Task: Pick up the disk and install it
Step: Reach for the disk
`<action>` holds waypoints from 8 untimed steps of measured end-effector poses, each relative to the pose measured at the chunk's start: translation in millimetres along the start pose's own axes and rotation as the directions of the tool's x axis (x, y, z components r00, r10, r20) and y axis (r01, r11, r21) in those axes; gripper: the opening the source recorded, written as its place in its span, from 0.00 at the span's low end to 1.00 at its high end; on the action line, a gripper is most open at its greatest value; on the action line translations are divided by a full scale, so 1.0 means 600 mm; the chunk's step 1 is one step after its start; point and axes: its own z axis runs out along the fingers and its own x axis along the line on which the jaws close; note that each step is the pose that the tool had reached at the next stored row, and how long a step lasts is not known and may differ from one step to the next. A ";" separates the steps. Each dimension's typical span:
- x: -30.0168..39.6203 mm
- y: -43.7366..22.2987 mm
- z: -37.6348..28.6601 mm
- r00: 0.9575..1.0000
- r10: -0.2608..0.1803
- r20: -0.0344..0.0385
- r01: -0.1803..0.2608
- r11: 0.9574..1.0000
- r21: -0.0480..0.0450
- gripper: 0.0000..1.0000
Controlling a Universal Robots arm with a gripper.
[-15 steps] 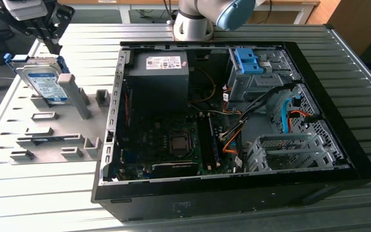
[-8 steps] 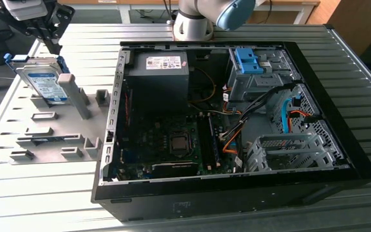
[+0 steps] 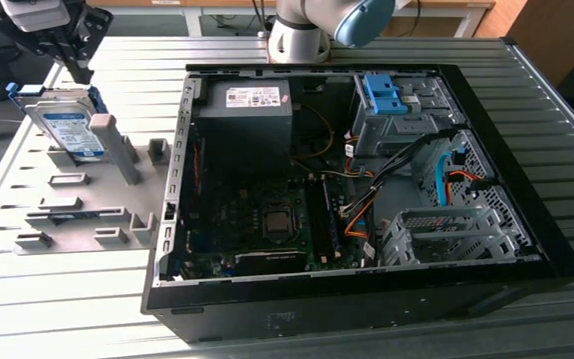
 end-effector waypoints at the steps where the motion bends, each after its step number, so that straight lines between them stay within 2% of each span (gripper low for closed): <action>1: 0.002 0.000 0.000 1.000 0.000 0.000 0.000 1.000 0.000 0.11; 8: 0.016 0.002 0.001 1.000 0.000 0.000 0.000 1.000 0.000 0.11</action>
